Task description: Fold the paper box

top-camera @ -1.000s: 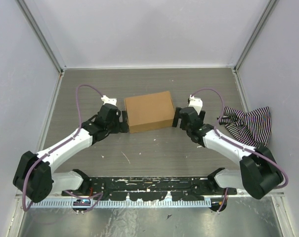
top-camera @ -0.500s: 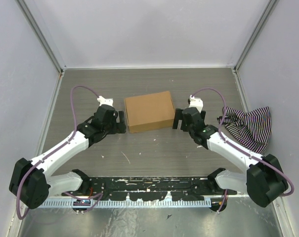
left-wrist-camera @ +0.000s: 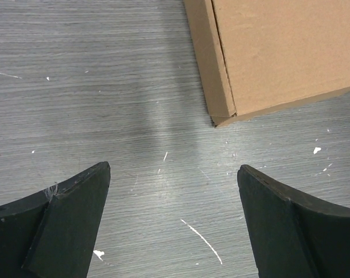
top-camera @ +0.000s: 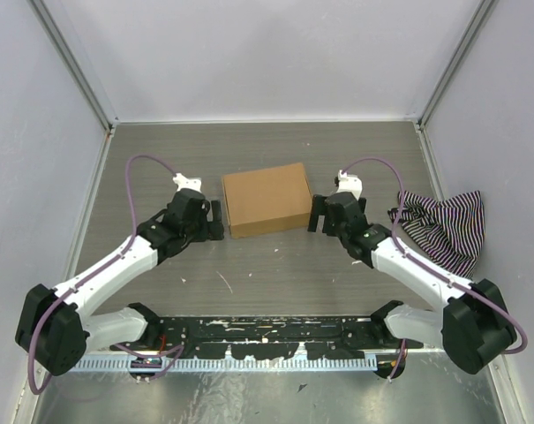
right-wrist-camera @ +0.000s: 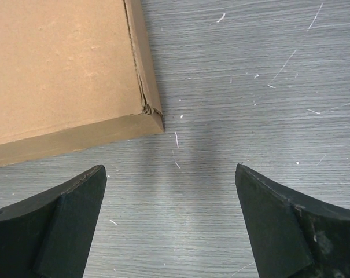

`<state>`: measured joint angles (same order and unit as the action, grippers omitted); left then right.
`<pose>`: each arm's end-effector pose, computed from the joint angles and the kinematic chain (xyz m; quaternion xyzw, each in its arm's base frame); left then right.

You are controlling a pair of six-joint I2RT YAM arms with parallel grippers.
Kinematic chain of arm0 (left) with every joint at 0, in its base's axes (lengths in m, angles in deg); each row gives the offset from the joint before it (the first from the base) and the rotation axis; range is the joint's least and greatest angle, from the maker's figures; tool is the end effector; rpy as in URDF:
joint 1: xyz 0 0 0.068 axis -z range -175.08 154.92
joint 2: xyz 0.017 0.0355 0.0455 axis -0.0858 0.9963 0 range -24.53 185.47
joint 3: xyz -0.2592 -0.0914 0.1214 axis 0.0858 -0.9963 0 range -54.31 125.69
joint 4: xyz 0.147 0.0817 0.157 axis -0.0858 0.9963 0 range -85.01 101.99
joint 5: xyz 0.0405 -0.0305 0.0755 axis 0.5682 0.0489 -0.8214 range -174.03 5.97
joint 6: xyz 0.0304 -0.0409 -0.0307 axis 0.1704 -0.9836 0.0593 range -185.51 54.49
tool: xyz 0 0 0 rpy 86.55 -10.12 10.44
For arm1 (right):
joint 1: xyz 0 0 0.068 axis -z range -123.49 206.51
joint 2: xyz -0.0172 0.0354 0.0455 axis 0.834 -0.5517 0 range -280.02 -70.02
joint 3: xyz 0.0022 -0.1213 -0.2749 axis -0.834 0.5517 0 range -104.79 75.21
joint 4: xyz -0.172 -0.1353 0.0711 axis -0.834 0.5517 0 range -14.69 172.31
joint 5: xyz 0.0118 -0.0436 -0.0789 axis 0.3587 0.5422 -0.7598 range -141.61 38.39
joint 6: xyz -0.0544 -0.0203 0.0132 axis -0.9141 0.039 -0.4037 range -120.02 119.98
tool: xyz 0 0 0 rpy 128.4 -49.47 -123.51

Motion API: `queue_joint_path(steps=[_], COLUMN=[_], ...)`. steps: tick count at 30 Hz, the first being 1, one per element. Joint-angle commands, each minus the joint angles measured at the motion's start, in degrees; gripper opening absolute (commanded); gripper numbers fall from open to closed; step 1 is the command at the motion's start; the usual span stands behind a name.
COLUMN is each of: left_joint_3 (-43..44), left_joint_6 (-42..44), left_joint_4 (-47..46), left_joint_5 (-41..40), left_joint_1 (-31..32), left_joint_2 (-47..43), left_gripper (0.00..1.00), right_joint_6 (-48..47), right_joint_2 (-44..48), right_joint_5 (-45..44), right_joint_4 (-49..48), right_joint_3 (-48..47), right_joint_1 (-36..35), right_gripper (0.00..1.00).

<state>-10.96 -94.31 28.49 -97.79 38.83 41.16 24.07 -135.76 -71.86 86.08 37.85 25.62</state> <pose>0.1708 -0.1023 0.2718 -0.0040 0.9211 -0.0994 0.3764 0.1822 0.0915 0.2601 0.0226 0.8920 0.0544 0.4482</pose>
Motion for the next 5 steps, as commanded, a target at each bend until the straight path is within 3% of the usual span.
queue_joint_path(steps=[1, 5], left_joint_3=[-1.25, -1.52], left_joint_6=[-0.12, -0.05], left_joint_4=[0.13, -0.02], left_joint_5=[-0.43, -0.35], left_joint_1=[-0.07, -0.08], left_joint_2=[-1.20, -1.59], left_gripper=[0.98, 0.98], right_joint_6=[-1.33, -0.61], right_joint_2=[2.79, 2.43], right_joint_5=[1.93, 1.76], right_joint_4=[-3.55, -2.58], right_joint_3=[-0.18, -1.23], right_joint_1=[-0.17, -0.13], right_gripper=[0.98, 0.99])
